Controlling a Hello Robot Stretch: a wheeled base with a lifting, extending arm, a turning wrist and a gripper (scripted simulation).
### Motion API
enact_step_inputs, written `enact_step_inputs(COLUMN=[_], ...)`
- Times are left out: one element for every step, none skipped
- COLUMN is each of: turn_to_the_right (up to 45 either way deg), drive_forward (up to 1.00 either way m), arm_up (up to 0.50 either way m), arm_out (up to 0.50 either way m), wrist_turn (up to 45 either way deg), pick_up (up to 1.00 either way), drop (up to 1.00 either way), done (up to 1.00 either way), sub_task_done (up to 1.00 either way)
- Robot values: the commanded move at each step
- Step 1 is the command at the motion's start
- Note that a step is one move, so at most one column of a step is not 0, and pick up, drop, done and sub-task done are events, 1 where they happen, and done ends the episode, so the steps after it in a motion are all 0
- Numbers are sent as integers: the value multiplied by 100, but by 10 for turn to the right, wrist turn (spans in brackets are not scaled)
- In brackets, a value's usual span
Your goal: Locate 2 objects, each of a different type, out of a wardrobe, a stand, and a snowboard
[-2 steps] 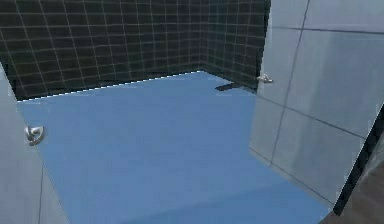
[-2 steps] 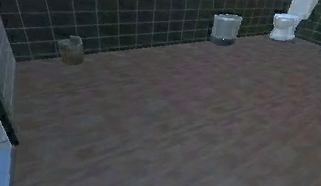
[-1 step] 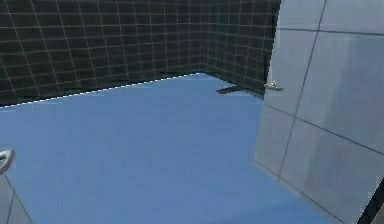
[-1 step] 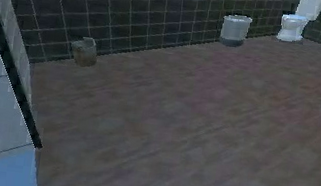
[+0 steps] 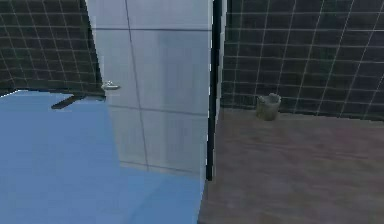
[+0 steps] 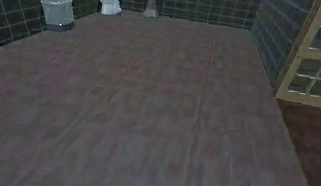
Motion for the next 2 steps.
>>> enact_step_inputs(turn_to_the_right=[450, 330], drive_forward=[0, 0], arm_up=[0, 0], arm_out=[0, 0], wrist_turn=[0, 0], pick_up=[0, 0], drop=[0, 0], done=[0, 0], sub_task_done=[0, 0])
